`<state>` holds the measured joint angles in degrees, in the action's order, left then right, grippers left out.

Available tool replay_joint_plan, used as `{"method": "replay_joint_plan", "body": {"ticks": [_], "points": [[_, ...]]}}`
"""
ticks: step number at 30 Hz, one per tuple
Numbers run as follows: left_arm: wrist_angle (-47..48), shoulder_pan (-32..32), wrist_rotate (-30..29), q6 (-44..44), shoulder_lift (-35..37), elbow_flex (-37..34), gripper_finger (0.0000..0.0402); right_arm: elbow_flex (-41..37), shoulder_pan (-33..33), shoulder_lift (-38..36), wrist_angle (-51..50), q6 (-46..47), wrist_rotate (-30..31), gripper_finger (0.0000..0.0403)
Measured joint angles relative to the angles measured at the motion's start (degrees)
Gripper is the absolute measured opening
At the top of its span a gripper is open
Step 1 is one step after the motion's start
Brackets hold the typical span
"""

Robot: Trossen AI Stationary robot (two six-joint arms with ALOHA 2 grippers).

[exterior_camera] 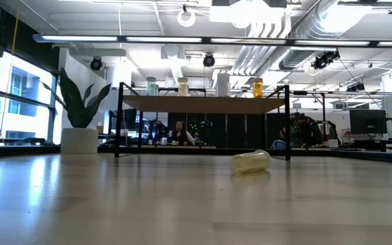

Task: Pick and place medicine bottles onto shelf by color
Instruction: Put the orange pill bottle aligned with the other orange pill bottle on the shelf

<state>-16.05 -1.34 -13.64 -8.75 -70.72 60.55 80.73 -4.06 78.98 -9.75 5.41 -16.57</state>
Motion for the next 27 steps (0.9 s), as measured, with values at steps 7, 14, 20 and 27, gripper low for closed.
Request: {"method": "replay_joint_plan", "body": {"ticks": [7, 14, 20, 27], "points": [[-4.2, 0.0, 2.1, 1.5, 0.0, 0.0, 0.0181, 0.0, 0.1, 0.4, 1.9, 1.2, 0.0, 0.0094], [-4.9, 0.0, 2.2, 1.5, 0.0, 0.0, 0.0181, 0.0, 0.8, 1.8, 7.6, 2.7, 0.0, 0.0094], [-5.1, 0.0, 1.2, 1.5, 0.0, 0.0, 0.0181, 0.0, 1.9, 2.6, 8.8, 2.5, 0.9, 0.0094], [-6.3, 0.0, 1.2, 1.5, 0.0, 0.0, 0.0162, 0.0, 2.6, 2.6, 9.2, 2.2, 2.9, 0.0094]]}}
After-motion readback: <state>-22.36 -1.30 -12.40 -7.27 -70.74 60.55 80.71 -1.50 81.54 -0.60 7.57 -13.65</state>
